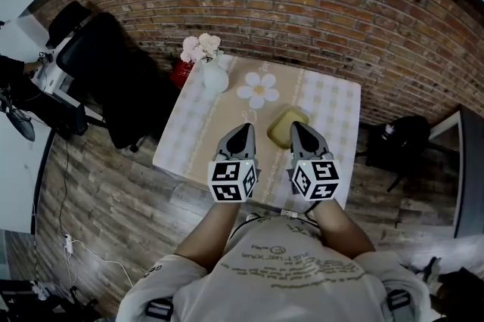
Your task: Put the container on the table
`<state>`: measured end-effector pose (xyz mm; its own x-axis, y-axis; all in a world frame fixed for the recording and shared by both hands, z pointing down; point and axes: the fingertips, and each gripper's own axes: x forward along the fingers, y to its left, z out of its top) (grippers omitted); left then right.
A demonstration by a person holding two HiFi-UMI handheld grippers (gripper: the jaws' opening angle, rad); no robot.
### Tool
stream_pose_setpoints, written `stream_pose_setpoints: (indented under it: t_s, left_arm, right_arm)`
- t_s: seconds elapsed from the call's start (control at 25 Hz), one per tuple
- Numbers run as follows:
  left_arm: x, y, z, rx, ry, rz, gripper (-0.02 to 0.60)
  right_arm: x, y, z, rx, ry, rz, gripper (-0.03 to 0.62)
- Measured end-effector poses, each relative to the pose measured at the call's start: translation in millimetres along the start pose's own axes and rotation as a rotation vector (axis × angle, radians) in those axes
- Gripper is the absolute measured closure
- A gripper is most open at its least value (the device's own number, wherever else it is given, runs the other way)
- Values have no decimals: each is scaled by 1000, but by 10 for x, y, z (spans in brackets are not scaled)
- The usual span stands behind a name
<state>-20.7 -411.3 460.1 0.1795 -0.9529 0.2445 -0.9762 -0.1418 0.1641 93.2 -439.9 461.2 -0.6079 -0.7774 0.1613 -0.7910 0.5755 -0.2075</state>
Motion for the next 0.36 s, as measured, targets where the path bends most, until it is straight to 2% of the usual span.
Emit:
stream_pose_setpoints:
  t_s: [0.36]
  left_arm:
    - [51, 23, -83, -5, 21, -10, 577]
  right_arm:
    - [6, -38, -31, 3, 4, -17, 592]
